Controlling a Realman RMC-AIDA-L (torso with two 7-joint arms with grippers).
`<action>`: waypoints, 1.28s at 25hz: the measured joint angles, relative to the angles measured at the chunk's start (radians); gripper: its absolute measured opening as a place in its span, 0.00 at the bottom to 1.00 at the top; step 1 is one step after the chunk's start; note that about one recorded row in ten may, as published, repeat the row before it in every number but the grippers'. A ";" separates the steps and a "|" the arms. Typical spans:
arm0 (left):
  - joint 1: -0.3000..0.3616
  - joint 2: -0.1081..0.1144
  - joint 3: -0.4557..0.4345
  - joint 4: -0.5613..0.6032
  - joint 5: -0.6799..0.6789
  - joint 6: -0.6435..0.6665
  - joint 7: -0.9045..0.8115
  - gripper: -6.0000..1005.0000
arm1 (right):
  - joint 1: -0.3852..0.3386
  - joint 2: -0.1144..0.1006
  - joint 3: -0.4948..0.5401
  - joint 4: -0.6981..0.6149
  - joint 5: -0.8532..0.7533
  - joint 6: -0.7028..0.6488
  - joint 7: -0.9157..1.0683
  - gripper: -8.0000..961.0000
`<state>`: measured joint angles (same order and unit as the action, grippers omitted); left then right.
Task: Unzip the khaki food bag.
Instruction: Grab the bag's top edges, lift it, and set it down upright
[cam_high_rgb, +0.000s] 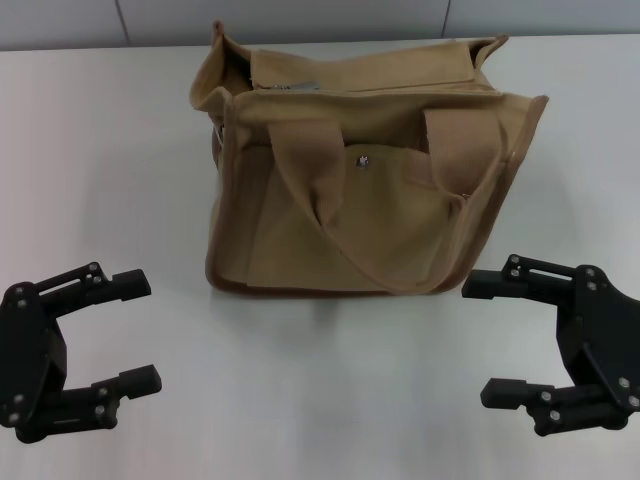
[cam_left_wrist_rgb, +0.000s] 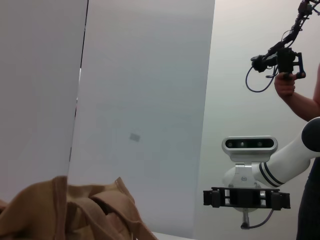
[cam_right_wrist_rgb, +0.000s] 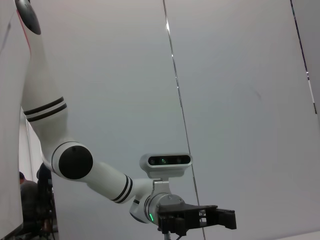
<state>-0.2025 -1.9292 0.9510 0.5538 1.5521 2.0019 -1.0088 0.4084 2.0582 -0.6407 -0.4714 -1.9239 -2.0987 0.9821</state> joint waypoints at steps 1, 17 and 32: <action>0.000 0.000 0.000 0.000 0.000 0.000 0.000 0.81 | 0.000 0.002 0.000 -0.002 -0.001 0.000 0.003 0.87; -0.024 -0.036 -0.095 -0.033 -0.003 -0.079 -0.001 0.80 | 0.003 0.003 0.014 -0.002 0.016 0.008 0.004 0.87; -0.228 -0.149 -0.181 -0.225 -0.006 -0.471 0.065 0.74 | 0.006 0.017 0.016 0.005 0.026 0.043 0.007 0.88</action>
<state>-0.4303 -2.0784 0.7703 0.3291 1.5457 1.5314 -0.9438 0.4146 2.0749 -0.6243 -0.4662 -1.8978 -2.0553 0.9886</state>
